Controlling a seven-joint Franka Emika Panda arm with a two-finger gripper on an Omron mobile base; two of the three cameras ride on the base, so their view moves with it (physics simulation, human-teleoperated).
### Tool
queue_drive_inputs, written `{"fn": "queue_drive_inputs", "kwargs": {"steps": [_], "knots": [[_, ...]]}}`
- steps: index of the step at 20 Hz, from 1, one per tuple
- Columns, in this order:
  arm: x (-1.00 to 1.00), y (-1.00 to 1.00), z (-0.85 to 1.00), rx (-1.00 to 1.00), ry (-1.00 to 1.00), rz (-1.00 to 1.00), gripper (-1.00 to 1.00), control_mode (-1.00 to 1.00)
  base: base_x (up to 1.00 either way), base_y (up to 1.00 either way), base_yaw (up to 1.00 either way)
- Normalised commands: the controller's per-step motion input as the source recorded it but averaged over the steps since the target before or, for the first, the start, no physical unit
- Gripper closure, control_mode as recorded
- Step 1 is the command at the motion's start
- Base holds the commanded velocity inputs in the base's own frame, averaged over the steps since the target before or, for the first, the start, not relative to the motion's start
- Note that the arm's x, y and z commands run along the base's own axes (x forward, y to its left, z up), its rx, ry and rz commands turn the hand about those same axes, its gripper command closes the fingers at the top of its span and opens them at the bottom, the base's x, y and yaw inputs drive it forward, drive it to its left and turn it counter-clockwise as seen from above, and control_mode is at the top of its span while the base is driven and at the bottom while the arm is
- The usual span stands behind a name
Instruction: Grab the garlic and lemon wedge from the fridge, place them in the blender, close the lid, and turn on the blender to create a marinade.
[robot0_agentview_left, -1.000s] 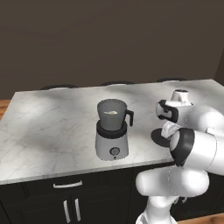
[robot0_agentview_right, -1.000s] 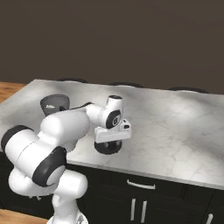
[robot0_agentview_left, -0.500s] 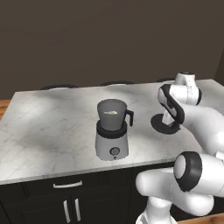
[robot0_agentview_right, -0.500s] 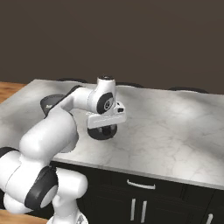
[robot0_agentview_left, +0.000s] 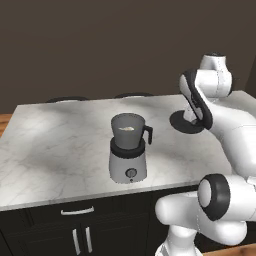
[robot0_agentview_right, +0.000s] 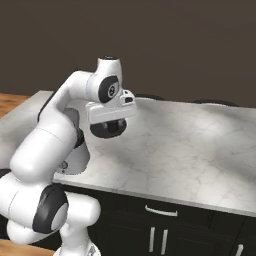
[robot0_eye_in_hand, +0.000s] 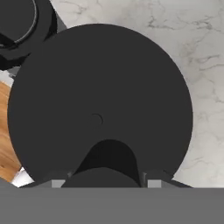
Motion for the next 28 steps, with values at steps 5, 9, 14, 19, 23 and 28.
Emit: {"fn": "queue_drive_inputs", "kwargs": {"steps": [5, 9, 14, 19, 23, 28], "knots": [[0.16, 0.88, 0.54, 0.00, 0.01, 0.02, 1.00, -1.00, 0.00, 0.00, 0.00], [0.30, 1.00, 0.17, 0.00, 0.04, 0.04, 1.00, -1.00, 0.00, 0.00, 0.00], [0.29, 1.00, 0.00, 0.00, 0.04, 0.06, 1.00, -1.00, 0.00, 0.00, 0.00], [0.14, 0.74, -0.01, 0.00, 0.00, 0.02, 1.00, -1.00, 0.00, 0.00, 0.00], [0.00, 0.45, -0.18, 0.00, 0.00, 0.00, 1.00, -1.00, 0.00, 0.00, 0.00], [0.00, 0.23, -0.49, 0.00, 0.00, 0.00, 1.00, -1.00, 0.00, 0.00, 0.00]]}}
